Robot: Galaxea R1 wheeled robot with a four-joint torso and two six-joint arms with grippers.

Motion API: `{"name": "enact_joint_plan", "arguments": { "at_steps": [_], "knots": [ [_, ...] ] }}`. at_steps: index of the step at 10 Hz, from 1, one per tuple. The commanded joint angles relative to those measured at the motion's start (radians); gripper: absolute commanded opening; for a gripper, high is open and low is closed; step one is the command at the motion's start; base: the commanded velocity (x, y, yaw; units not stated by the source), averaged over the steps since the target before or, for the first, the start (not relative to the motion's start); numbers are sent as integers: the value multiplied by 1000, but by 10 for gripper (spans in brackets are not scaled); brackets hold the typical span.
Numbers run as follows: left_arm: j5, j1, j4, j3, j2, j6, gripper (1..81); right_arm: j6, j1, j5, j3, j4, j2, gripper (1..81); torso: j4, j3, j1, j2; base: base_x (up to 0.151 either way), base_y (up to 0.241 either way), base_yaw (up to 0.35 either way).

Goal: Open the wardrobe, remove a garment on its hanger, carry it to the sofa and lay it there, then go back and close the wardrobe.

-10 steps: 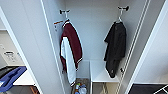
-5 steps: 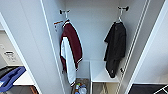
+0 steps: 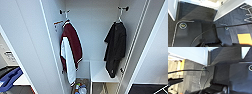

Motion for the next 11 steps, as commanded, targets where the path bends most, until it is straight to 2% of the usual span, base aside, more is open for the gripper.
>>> {"name": "enact_joint_plan", "arguments": {
  "at_steps": [1,2,4,5,7,8,11],
  "knots": [
    [52,-7,51,-25,-6,-1,811,-53,112,-216,-107,-134,66,811,0,0,0,0,0,0,0],
    [73,-6,53,-75,20,7,811,-106,122,-267,-184,-243,105,811,0,0,0,0,0,0,0],
    [97,-6,54,-166,72,21,811,-157,152,-325,-334,-493,198,811,0,0,0,0,0,0,0],
    [106,-6,53,-199,101,49,811,-160,170,-371,-385,-661,248,811,0,0,-1,0,0,0,0],
    [107,-6,48,-267,149,68,811,-160,239,-374,-475,-872,307,811,0,1,-1,0,0,0,0],
    [107,-6,42,-284,157,67,811,-160,281,-376,-495,-959,323,811,0,1,-1,0,0,0,0],
    [107,-5,40,-284,158,67,811,-161,399,-411,-510,-1053,353,811,0,1,-1,0,0,0,0]
  ]
}}
